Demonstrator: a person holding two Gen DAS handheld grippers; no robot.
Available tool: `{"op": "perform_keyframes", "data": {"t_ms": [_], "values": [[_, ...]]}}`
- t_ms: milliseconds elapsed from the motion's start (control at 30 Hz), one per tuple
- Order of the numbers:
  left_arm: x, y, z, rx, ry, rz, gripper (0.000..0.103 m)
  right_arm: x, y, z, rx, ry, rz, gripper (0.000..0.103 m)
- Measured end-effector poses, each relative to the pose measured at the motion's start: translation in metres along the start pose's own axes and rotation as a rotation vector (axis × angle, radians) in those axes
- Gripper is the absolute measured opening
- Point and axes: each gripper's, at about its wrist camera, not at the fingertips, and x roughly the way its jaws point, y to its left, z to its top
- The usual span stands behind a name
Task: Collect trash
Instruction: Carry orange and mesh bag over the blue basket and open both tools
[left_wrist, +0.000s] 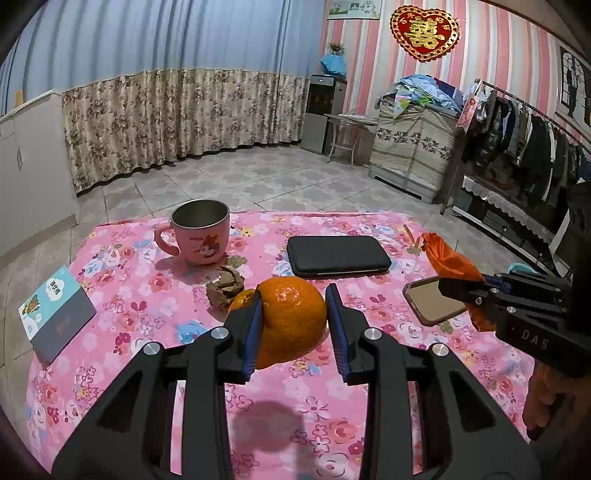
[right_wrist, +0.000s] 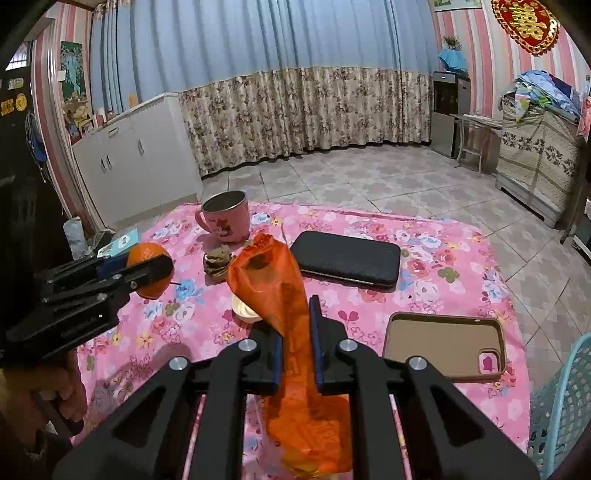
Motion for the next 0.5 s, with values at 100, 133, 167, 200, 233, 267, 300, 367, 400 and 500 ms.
{"op": "perform_keyframes", "data": {"t_ms": [100,133,167,200,233,267,300,367,400,500], "values": [[-0.002,-0.002,0.002,0.001,-0.009,-0.005,0.031,-0.004,-0.004,0.001,0.006,-0.010,-0.005,0.012],[-0.002,-0.004,0.003,0.001,-0.012,-0.008,0.031,-0.006,-0.005,0.002,0.009,-0.014,-0.006,0.012],[-0.002,-0.007,0.006,0.004,-0.016,-0.013,0.031,-0.009,-0.008,0.003,0.014,-0.020,-0.008,0.012],[-0.002,-0.013,0.010,0.012,-0.020,-0.017,0.031,-0.015,-0.015,0.004,0.029,-0.036,-0.017,0.012],[-0.001,-0.018,0.013,0.017,-0.022,-0.020,0.031,-0.022,-0.021,0.005,0.042,-0.049,-0.023,0.012],[0.000,-0.025,0.017,0.025,-0.027,-0.030,0.031,-0.031,-0.031,0.005,0.064,-0.066,-0.035,0.012],[0.000,-0.035,0.021,0.042,-0.033,-0.041,0.031,-0.037,-0.040,0.005,0.084,-0.077,-0.047,0.012],[0.001,-0.057,0.027,0.076,-0.042,-0.060,0.031,-0.054,-0.065,0.004,0.126,-0.100,-0.082,0.012],[0.002,-0.073,0.031,0.085,-0.047,-0.083,0.031,-0.068,-0.085,0.003,0.154,-0.116,-0.109,0.012],[0.006,-0.121,0.041,0.102,-0.056,-0.164,0.031,-0.104,-0.136,-0.006,0.237,-0.156,-0.193,0.012]]}}
